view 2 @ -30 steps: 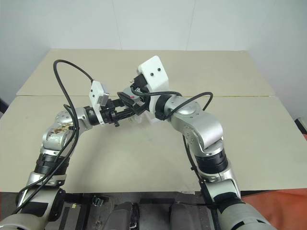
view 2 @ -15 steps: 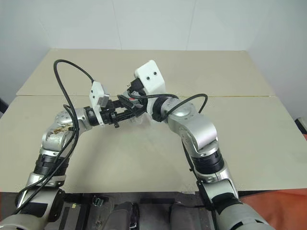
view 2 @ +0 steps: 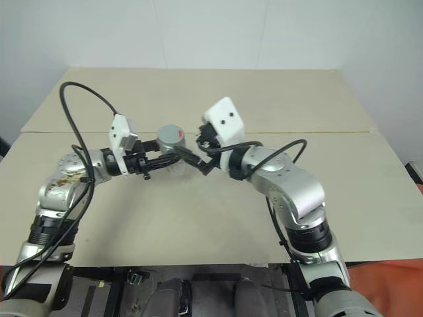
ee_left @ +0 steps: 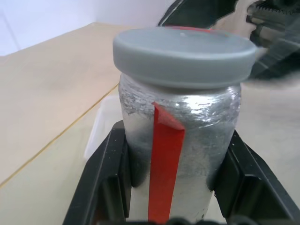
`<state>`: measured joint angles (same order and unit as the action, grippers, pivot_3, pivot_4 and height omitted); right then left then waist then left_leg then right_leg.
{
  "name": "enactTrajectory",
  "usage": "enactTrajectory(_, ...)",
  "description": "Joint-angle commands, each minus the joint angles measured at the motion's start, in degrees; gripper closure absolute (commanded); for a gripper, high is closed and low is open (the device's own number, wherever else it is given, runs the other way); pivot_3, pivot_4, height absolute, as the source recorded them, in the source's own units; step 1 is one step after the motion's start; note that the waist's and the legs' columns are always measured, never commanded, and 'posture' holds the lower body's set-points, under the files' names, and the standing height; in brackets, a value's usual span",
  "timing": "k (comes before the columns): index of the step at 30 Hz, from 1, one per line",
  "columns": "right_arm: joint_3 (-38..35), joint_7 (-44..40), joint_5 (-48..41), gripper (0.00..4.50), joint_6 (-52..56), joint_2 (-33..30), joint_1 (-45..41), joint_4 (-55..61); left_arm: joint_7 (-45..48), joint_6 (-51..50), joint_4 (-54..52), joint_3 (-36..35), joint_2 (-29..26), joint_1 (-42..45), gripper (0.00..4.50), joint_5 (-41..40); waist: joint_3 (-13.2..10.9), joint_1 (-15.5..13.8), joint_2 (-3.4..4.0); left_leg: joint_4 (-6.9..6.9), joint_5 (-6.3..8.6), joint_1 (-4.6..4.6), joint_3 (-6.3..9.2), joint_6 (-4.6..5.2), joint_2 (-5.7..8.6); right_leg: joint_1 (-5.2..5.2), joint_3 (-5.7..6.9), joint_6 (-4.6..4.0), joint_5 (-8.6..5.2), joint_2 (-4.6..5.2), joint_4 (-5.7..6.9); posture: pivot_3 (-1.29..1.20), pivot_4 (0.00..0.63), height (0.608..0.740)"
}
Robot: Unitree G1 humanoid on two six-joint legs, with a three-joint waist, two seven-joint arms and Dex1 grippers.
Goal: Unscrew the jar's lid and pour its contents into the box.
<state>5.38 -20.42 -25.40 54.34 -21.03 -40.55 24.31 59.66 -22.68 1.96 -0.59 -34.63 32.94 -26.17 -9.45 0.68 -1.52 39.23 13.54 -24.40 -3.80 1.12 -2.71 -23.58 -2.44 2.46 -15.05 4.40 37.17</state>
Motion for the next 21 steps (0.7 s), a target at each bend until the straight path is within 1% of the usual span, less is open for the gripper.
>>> enactTrajectory(1, -2.9, -0.5, -0.9, 0.04, -0.4, -0.8, 0.0, 2.6, 1.3, 0.1, -2.6, -1.3, -0.7, 0.0, 2.60, -1.4, 0.0, 0.0, 0.00, 0.00, 0.00, 0.00, -0.02, 0.00, -0.01, 0.00, 0.01, 0.00, 0.00, -0.01, 0.00, 0.00, 0.150, 0.740)
enactTrajectory(8, -4.1, -4.2, -2.7, 0.04, -0.8, -3.3, 1.2, 4.3, 2.2, 0.2, -2.3, -1.6, -1.1, 0.0, 2.60, -1.7, 0.0, 0.1, 0.00, 0.00, 0.00, 0.00, -0.03, 0.00, -0.01, -0.01, -0.02, 0.00, 0.00, -0.02, -0.01, 0.00, 0.150, 0.740)
enactTrajectory(12, -5.9, -8.6, -6.6, 0.04, -1.4, -4.6, 0.7, 4.5, 1.5, 1.1, -0.7, -1.1, -0.1, 1.1, 2.60, -0.8, 0.0, 0.1, 0.00, 0.00, 0.00, 0.00, -0.02, 0.00, -0.01, 0.00, -0.02, 0.00, 0.00, -0.02, -0.01, 0.00, 0.150, 0.740)
enactTrajectory(14, -6.2, -9.3, -8.4, 0.04, -0.7, -4.3, -0.7, 4.9, -1.3, 2.0, 0.7, -0.2, 1.7, 2.7, 2.60, 1.2, 0.0, 0.0, 0.00, 0.00, 0.00, 0.00, -0.01, 0.00, -0.01, 0.01, -0.02, 0.00, 0.00, -0.02, -0.02, 0.00, 0.150, 0.740)
enactTrajectory(16, -5.3, -8.1, -8.6, 0.04, -0.2, -3.2, -2.2, 4.9, -4.0, 2.9, 1.9, 0.7, 3.7, 4.2, 2.60, 3.2, 0.0, 0.0, 0.00, 0.00, 0.00, 0.00, 0.01, 0.00, 0.00, 0.02, -0.01, 0.00, 0.00, -0.02, -0.01, 0.00, 0.150, 0.740)
enactTrajectory(18, -3.6, -3.6, -7.0, 0.04, 1.3, 0.1, -4.4, 3.6, -6.0, 3.2, 2.8, 1.2, 5.9, 5.5, 2.60, 4.3, 0.0, 0.0, 0.00, 0.00, 0.00, 0.00, 0.00, 0.01, 0.01, 0.02, -0.01, 0.00, 0.00, -0.02, 0.00, 0.00, 0.150, 0.740)
enactTrajectory(21, -0.9, 0.4, -4.7, 0.04, 1.9, 4.0, -6.5, 1.8, -5.8, 3.3, 3.0, 1.7, 7.7, 6.1, 2.60, 4.5, 0.0, 0.3, 0.00, 0.00, 0.00, -0.01, 0.04, 0.00, 0.00, -0.02, -0.03, 0.00, 0.00, -0.03, 0.01, 0.00, 0.150, 0.740)
